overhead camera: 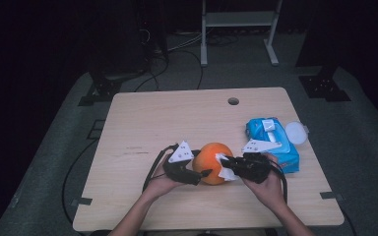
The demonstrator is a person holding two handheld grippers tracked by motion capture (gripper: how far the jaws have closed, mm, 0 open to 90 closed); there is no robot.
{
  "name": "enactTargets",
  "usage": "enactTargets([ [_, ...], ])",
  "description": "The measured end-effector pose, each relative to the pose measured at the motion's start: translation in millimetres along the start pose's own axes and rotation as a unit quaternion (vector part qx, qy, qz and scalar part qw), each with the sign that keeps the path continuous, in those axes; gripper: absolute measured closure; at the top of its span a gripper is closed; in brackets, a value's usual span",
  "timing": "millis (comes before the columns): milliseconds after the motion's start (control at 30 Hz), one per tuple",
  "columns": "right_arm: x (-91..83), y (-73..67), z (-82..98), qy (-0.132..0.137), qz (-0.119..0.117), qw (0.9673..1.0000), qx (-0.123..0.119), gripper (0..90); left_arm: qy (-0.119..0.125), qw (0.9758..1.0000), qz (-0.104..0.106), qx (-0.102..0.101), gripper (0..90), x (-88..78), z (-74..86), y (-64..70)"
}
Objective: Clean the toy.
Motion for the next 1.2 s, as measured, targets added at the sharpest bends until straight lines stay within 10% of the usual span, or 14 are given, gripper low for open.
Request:
enactTargets([
  [400, -1.9, -21.6, -5.6, 0.005, 0.016, 0.9981, -0.059, 80.6, 0.0, 0.9997, -0.004, 0.026, 24.1, 3.2, -2.6, 7.7],
  [633, -2.5, -8.7, -2.4, 0.006, 0.024, 0.9987, -0.044, 80.6, 0.005, 0.9987, 0.01, -0.05, 15.1, 5.3, 6.5, -7.1],
  [800, -4.7, -13.1, -4.8, 0.008, 0.03, 0.9984, -0.048, 80.6, 0.015, 0.9994, 0.009, -0.028, 31.3, 5.3, 2.5, 1.0],
  [1033, 1.6, -45.1, -5.3, -0.005, 0.008, 0.9958, -0.091, 80.6, -0.004, 0.9984, -0.002, 0.057, 31.8, 10.9, -7.3, 23.7],
  [1200, -6.0, -38.6, -7.4, -0.003, 0.031, 0.9939, -0.106, 80.6, 0.001, 0.9991, 0.001, 0.043, 31.3, 10.6, -5.7, 21.1],
])
Point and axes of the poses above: each handheld gripper's, and its own axes: x roughly forward along the jaws, z roughly out of its underside, y roughly to its right, the point moved 7 cm from there along x, roughly forward along the jaws, and after that the axes turned 6 degrees about x, right-handed, at the moved point
